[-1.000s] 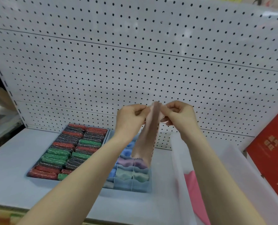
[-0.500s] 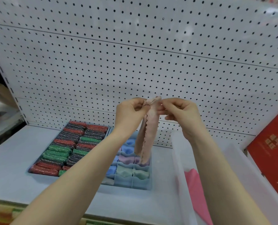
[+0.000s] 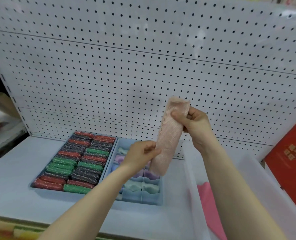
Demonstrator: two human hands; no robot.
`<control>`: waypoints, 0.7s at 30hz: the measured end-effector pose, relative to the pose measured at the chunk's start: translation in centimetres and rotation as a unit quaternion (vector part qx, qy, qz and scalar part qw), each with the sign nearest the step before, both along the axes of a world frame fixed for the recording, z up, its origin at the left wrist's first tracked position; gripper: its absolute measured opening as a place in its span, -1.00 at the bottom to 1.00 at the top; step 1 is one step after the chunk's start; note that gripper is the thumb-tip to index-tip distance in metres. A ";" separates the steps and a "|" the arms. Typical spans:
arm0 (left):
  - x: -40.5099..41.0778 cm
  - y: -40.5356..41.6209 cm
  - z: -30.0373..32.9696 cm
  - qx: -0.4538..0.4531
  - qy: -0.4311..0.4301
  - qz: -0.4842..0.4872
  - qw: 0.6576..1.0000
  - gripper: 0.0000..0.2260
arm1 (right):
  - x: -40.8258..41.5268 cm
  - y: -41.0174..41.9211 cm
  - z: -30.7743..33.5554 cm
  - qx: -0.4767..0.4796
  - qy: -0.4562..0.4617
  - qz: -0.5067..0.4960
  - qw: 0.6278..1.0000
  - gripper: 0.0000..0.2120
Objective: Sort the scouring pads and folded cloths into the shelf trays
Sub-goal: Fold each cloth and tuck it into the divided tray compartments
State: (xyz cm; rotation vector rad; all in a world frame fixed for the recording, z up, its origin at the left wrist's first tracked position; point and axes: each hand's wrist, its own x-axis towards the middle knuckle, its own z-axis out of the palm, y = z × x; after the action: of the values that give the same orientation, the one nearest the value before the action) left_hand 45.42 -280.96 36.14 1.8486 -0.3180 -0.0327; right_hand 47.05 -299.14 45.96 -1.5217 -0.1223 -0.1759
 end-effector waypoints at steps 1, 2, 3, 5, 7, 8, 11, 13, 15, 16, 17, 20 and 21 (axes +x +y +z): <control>-0.2 -0.1 -0.2 -0.022 0.013 -0.013 1.000 -0.93 | 0.0 -0.1 -0.1 -0.007 0.001 0.001 1.000 -0.92; -0.3 -0.1 0.0 -0.034 0.021 -0.023 0.999 -0.86 | -0.1 -0.1 -0.3 -0.014 0.004 0.003 1.000 -0.92; -0.2 -0.2 0.4 -0.047 0.027 -0.026 0.998 -0.82 | 0.0 0.0 -0.5 -0.019 0.005 0.003 1.000 -0.91; 0.3 -0.5 1.4 -0.063 0.036 -0.016 0.997 -0.83 | 0.1 0.0 -0.8 -0.023 0.008 -0.001 1.000 -0.90; 0.5 -0.7 2.4 -0.096 0.044 0.004 0.994 -0.86 | 0.3 -0.1 -1.1 -0.038 0.031 0.002 0.999 -0.82; 0.6 -0.7 2.9 -0.120 0.051 0.012 0.991 -0.86 | 0.2 -0.2 -1.3 -0.054 0.061 0.014 0.997 -0.72; 0.8 -0.4 3.6 -0.187 0.093 0.026 0.978 -0.89 | -0.5 -0.6 -3.1 -0.077 0.149 0.085 0.982 -0.59; 1.0 -0.2 3.7 -0.201 0.128 0.017 0.971 -0.87 | -1.0 -1.0 -4.3 -0.053 0.157 0.108 0.980 -0.78; 1.2 -0.2 3.8 -0.194 0.159 0.020 0.968 -0.89 | -1.1 -1.1 -4.9 -0.039 0.150 0.100 0.983 -0.84; 1.4 -0.3 3.9 -0.193 0.167 0.025 0.967 -0.89 | -1.0 -1.1 -4.9 -0.033 0.143 0.092 0.985 -0.82; 1.5 -0.4 4.1 -0.198 0.167 0.027 0.965 -0.89 | -1.0 -1.1 -4.7 -0.028 0.126 0.083 0.988 -0.80; 1.8 -0.6 4.8 -0.226 0.114 0.019 0.967 -0.81 | -1.0 -0.8 -3.7 -0.026 0.011 0.061 0.998 -0.74; 1.9 -0.6 5.0 -0.238 0.090 0.018 0.967 -0.74 | -1.1 -0.7 -3.2 -0.036 -0.028 0.066 0.997 -0.68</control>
State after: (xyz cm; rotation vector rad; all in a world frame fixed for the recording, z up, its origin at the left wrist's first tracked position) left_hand 47.33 -281.55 41.17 1.3626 -0.1478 -0.0907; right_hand 45.91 -299.88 42.74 -1.5751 -0.2764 -0.1098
